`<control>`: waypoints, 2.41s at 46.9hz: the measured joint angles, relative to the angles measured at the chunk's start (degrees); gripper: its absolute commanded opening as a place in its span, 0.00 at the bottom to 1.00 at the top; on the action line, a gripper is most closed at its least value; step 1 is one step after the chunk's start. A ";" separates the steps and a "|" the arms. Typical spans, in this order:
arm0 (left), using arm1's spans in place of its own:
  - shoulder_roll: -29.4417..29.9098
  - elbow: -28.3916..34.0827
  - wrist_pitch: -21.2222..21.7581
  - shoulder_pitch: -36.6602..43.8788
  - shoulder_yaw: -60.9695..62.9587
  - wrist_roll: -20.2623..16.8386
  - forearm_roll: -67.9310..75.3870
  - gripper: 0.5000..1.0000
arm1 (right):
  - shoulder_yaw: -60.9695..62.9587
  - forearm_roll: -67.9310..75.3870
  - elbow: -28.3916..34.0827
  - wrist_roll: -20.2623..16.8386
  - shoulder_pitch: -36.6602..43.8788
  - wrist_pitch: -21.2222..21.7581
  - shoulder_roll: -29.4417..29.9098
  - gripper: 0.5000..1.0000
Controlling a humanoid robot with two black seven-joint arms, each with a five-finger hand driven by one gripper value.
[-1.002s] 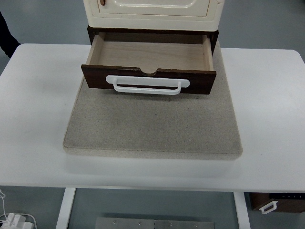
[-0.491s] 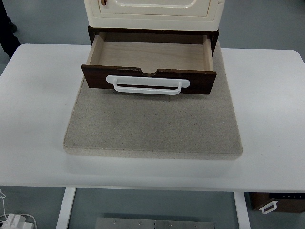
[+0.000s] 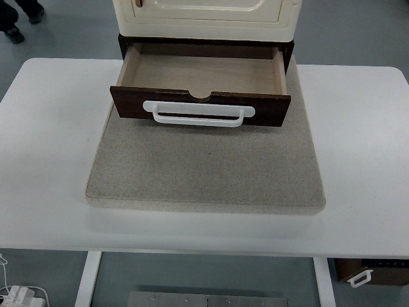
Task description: Close drawer under combined cabinet
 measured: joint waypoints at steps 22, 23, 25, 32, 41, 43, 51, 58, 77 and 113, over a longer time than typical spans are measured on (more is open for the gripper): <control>-1.71 -10.93 -1.53 -2.02 22.38 8.02 13.01 1.00 | 0.00 0.00 0.00 -0.01 -0.03 0.00 0.00 0.90; -1.83 -10.99 -1.99 -2.05 22.83 8.73 13.02 1.00 | 0.00 0.00 0.01 -0.01 -0.03 0.00 0.00 0.90; -2.12 -11.01 -3.28 -2.07 23.45 10.34 13.05 1.00 | 0.00 0.00 0.01 -0.02 -0.02 -0.01 0.00 0.90; -3.05 -10.97 -8.38 -1.94 24.43 16.54 13.04 1.00 | 0.00 0.00 -0.01 -0.03 -0.02 -0.01 0.00 0.90; -3.33 -10.69 -11.03 -1.73 26.21 23.42 12.58 1.00 | 0.00 0.01 0.01 -0.01 -0.01 0.00 0.00 0.90; -3.41 -10.51 -11.09 -1.73 26.77 24.85 12.43 1.00 | 0.00 0.01 0.01 -0.01 -0.01 0.00 0.00 0.90; -4.42 -9.13 -11.09 -1.60 27.13 30.53 12.00 1.00 | 0.00 0.02 0.01 -0.01 -0.02 0.00 0.00 0.90; -5.89 -6.87 -11.10 -1.55 27.29 34.84 10.96 1.00 | 0.00 0.01 -0.01 0.00 -0.01 0.00 0.00 0.90; -8.95 1.30 -11.08 -2.77 27.50 36.37 11.22 1.00 | 0.00 0.01 0.02 0.01 -0.02 0.00 0.00 0.90; -13.37 14.05 -11.08 -5.59 26.66 35.84 12.50 1.00 | 0.00 0.00 0.02 -0.01 -0.02 0.00 0.00 0.90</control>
